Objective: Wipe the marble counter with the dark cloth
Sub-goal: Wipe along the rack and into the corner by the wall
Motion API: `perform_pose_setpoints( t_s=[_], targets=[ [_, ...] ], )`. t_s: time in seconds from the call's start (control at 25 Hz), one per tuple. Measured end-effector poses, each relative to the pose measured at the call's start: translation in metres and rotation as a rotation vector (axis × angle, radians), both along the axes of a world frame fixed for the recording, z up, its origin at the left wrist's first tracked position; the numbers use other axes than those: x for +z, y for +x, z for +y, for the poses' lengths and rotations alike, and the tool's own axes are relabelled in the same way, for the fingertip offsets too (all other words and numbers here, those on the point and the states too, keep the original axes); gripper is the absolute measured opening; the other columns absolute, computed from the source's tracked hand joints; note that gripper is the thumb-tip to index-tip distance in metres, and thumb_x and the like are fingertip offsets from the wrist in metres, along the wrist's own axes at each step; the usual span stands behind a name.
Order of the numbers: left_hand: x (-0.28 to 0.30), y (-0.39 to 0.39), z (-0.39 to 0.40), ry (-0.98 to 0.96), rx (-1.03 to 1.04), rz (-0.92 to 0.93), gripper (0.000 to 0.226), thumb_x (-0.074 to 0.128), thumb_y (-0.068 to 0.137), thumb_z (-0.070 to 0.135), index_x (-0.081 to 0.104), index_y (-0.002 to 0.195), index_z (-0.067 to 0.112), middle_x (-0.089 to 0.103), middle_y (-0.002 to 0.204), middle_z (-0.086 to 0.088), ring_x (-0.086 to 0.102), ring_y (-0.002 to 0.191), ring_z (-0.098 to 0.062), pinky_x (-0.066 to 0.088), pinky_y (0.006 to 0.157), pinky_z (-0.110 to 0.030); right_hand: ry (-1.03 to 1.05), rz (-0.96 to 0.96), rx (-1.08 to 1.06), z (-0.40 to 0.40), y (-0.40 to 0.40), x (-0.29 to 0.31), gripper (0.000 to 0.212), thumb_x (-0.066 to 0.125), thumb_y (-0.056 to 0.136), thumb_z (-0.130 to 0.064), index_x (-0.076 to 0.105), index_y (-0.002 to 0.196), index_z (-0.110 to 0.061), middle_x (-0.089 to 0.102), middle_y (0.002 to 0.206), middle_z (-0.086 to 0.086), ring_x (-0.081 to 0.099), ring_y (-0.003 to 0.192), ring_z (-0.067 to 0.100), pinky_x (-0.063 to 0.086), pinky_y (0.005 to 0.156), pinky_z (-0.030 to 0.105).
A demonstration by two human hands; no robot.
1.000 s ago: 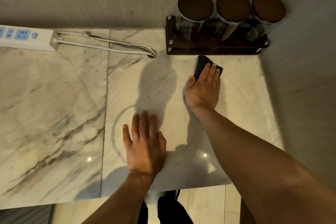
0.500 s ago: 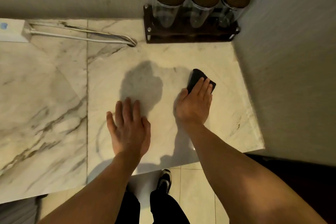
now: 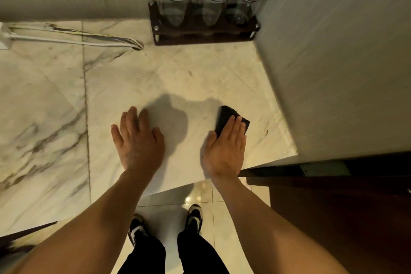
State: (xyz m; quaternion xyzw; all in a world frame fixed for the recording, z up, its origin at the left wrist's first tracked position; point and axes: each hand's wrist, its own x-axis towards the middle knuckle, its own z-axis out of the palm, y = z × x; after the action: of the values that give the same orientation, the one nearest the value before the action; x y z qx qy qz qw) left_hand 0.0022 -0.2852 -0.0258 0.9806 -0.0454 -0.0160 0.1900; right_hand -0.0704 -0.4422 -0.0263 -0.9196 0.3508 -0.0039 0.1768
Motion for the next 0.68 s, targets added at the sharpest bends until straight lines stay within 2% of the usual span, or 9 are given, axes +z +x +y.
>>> perform_pose_setpoints(
  t_s=[0.16, 0.28, 0.4, 0.52, 0.68],
  targets=[
    [0.006, -0.005, -0.021, -0.034, -0.086, -0.053, 0.055, 0.042, 0.091, 0.028, 0.033, 0.141, 0.005, 0.031, 0.15, -0.021, 0.021, 0.14, -0.038, 0.008, 0.115, -0.058, -0.033, 0.031, 0.182, -0.014, -0.02, -0.001, 0.066, 0.02, 0.098, -0.041, 0.0, 0.151, -0.008, -0.001, 0.161, 0.011, -0.004, 0.147, 0.022, 0.0, 0.119, 0.037],
    [0.009, -0.01, -0.048, -0.021, -0.172, -0.04, 0.058, 0.034, 0.091, 0.032, 0.032, 0.142, 0.005, 0.032, 0.149, -0.021, 0.023, 0.14, -0.039, 0.013, 0.114, -0.06, -0.055, 0.062, 0.404, -0.035, -0.032, 0.001, 0.065, 0.017, 0.097, -0.043, -0.001, 0.151, -0.011, -0.004, 0.16, 0.007, -0.005, 0.147, 0.02, -0.002, 0.118, 0.035],
    [0.008, -0.009, -0.071, -0.01, -0.206, -0.033, 0.057, 0.034, 0.092, 0.032, 0.033, 0.142, 0.004, 0.033, 0.149, -0.022, 0.024, 0.14, -0.039, 0.015, 0.114, -0.06, -0.078, 0.069, 0.658, -0.068, -0.036, 0.005, 0.063, 0.023, 0.099, -0.042, 0.007, 0.152, -0.013, 0.002, 0.16, 0.005, -0.001, 0.147, 0.017, 0.005, 0.119, 0.036],
    [0.003, -0.008, -0.083, 0.022, -0.205, -0.013, 0.057, 0.031, 0.093, 0.032, 0.034, 0.142, 0.004, 0.033, 0.15, -0.021, 0.022, 0.141, -0.038, 0.014, 0.115, -0.058, -0.116, 0.108, 0.882, -0.1, -0.03, 0.007, 0.062, 0.028, 0.1, -0.04, 0.007, 0.152, -0.015, 0.001, 0.16, 0.002, -0.003, 0.147, 0.013, 0.008, 0.119, 0.036],
    [-0.002, -0.009, -0.086, 0.089, -0.178, 0.01, 0.055, 0.029, 0.095, 0.033, 0.034, 0.141, 0.003, 0.035, 0.149, -0.02, 0.024, 0.14, -0.037, 0.015, 0.114, -0.057, -0.124, 0.124, 1.036, -0.123, -0.016, 0.007, 0.062, 0.031, 0.099, -0.039, 0.008, 0.152, -0.016, 0.004, 0.161, 0.002, -0.001, 0.147, 0.014, 0.006, 0.119, 0.034]
  ],
)
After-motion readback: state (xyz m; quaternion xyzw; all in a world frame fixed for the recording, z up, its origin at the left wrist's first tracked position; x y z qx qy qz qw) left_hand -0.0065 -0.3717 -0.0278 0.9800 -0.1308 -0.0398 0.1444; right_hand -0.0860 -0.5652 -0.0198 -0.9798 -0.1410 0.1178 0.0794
